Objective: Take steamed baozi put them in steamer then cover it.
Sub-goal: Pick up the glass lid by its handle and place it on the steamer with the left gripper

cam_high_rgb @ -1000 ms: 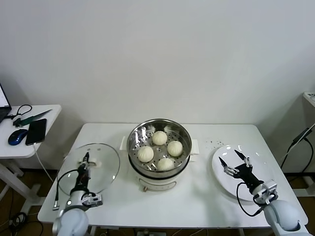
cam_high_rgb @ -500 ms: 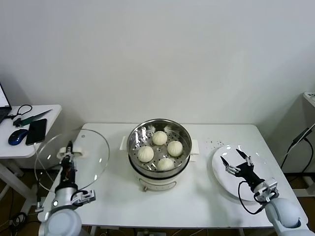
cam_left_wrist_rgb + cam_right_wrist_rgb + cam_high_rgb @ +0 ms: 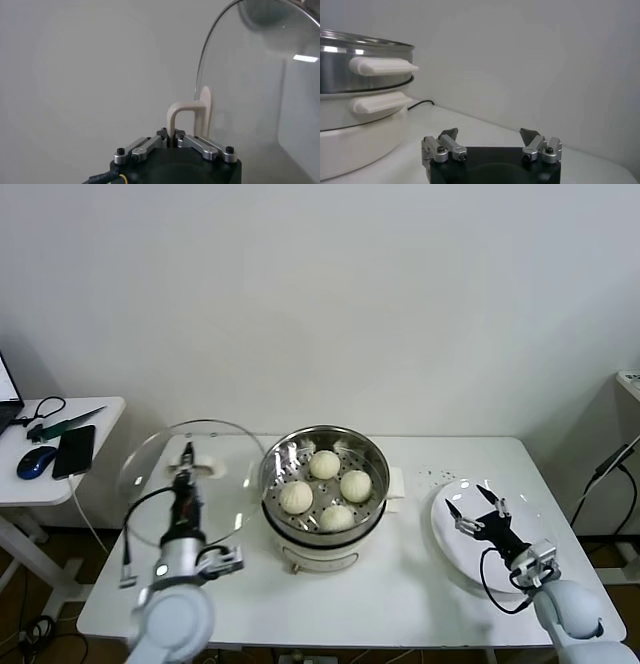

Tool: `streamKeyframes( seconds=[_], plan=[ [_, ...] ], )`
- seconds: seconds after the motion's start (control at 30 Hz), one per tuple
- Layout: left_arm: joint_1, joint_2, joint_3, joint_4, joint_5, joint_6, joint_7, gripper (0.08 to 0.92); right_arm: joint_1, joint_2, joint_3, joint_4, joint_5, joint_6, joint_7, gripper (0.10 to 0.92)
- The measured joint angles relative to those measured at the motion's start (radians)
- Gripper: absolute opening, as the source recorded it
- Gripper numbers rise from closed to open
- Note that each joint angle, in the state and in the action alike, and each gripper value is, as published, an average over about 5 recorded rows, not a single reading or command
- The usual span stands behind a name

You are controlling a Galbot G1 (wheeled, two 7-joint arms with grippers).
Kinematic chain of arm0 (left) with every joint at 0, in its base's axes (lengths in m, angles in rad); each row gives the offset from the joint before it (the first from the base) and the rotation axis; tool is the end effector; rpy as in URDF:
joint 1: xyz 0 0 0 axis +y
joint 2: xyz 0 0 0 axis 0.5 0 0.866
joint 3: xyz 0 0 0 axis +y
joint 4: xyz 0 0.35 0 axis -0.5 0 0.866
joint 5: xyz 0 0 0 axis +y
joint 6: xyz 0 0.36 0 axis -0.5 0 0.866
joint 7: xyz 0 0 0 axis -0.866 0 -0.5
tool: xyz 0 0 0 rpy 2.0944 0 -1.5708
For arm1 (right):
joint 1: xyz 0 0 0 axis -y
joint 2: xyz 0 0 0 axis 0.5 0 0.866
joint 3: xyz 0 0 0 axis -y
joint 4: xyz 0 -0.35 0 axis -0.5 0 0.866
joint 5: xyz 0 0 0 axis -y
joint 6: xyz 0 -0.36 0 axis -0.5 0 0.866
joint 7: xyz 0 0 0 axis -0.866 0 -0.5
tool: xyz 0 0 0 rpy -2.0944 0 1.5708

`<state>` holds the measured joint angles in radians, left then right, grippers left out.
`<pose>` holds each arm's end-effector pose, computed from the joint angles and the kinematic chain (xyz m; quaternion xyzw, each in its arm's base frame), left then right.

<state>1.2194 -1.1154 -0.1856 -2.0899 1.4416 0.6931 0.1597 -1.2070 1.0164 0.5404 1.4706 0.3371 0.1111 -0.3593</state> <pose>0.2563 -0.0177 -0.2471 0.1169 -0.6732 -0.7294 0.0337 0.3019 -0.2083 -0.3779 0.1631 -0.9782 0.0973 0.0845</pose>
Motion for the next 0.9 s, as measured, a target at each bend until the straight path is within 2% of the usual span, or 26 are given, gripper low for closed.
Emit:
streamKeyframes(
  seconds=[0.2, 0.37, 0.9],
  plan=[
    [-0.137, -0.061, 0.141, 0.042, 0.051, 0.038, 0.084, 0.15, -0.005, 0.002, 0.008, -0.003, -0.011, 0.003, 0.001, 0.823],
    [-0.214, -0.127, 0.225, 0.091, 0.075, 0.044, 0.119, 0.15, -0.013, 0.001, 0.019, -0.005, -0.014, 0.007, 0.001, 0.823],
    [-0.301, -0.344, 0.329, 0.28, 0.115, 0.043, 0.106, 0.15, -0.034, 0.004, 0.048, -0.008, -0.019, 0.015, -0.01, 0.823]
  ],
)
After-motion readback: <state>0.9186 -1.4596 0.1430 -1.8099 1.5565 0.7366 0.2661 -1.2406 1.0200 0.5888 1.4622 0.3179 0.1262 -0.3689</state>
